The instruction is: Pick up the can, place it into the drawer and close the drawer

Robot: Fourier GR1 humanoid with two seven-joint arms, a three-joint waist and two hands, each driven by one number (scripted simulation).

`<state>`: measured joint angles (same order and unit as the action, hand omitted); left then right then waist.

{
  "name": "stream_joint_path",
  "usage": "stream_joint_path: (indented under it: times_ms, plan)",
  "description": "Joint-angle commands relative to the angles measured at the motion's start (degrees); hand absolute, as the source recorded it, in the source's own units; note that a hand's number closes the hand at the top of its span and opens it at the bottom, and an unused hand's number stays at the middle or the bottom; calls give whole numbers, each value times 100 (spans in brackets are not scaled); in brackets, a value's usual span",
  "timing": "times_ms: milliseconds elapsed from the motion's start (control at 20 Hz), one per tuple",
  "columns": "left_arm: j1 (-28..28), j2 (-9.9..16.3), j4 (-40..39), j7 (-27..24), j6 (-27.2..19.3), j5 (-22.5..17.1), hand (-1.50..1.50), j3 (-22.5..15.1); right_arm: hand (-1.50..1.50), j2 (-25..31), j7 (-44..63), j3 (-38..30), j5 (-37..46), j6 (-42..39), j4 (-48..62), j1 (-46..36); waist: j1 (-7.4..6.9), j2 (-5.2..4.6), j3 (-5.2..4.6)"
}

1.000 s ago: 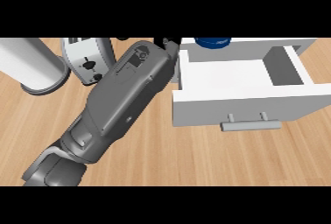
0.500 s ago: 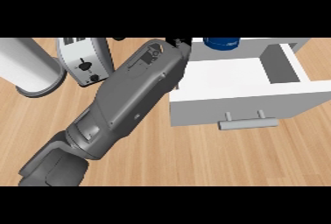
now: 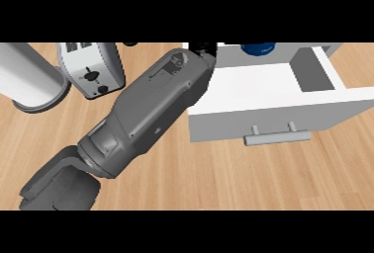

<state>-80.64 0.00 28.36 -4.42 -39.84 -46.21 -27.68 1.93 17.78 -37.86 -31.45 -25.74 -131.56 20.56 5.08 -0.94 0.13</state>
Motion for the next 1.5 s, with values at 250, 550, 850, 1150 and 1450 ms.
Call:
stream_joint_path:
  times_ms: [250,550,850,1150,1450]
  plan:
    - [168,0,-217,-292,-345,-425,-150,-501,-150,20,244,115,155,271,-239,-197,-8,-16,-4]
    - [286,0,-229,-595,-396,-683,-150,-640,-150,115,-14,-52,57,20,183,-226,10,-34,0]
    - [-129,0,-173,-483,-732,-998,-150,-748,-150,75,-144,-39,200,-107,1,-217,30,-13,1]
    - [140,0,40,-976,-589,-1198,-150,-658,-150,537,-823,-121,1303,-504,-653,-486,-9,-30,-5]
    - [-52,0,-39,-1262,-620,-1271,-150,-668,-150,399,-1046,529,2452,-380,-894,-966,-171,-23,-8]
